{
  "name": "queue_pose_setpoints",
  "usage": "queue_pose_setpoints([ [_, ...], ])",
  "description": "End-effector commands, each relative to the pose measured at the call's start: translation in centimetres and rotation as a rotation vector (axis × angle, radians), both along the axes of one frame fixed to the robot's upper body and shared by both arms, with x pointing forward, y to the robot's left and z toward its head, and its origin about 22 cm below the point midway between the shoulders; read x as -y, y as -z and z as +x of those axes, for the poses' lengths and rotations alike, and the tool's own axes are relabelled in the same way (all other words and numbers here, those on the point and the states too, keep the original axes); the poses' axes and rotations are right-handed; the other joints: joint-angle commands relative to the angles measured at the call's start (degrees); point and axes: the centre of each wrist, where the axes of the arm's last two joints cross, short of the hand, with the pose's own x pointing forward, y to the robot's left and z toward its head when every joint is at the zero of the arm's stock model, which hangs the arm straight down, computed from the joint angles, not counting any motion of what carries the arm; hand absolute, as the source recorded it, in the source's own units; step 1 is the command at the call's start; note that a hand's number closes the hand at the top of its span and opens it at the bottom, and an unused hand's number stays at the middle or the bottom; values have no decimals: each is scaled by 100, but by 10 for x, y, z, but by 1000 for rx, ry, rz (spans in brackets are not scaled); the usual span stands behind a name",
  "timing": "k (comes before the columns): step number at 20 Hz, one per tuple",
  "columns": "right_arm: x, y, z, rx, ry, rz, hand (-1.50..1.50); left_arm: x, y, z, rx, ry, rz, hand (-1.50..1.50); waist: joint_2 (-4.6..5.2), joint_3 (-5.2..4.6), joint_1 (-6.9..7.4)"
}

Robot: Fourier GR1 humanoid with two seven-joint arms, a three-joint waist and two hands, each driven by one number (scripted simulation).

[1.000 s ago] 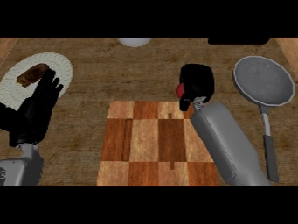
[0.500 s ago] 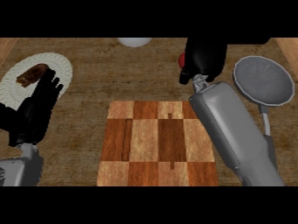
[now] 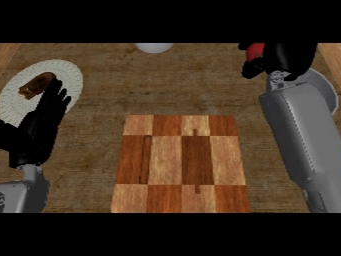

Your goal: Pick the tomato from the cutting board and place it in the pan

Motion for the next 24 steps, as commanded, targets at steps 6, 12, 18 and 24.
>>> queue_pose_setpoints([
  [6,113,10,3,86,81,69,150,-10,-1,-12,-6,8,-11,0,2,2,34],
  [12,174,34,4,83,62,92,150,-2,-2,-15,-15,-8,-1,0,8,3,49],
  [18,185,86,16,47,-19,149,150,13,-11,9,12,36,3,0,77,11,180],
  [24,230,129,-10,-20,26,113,150,9,-11,5,12,49,7,0,93,17,237],
])
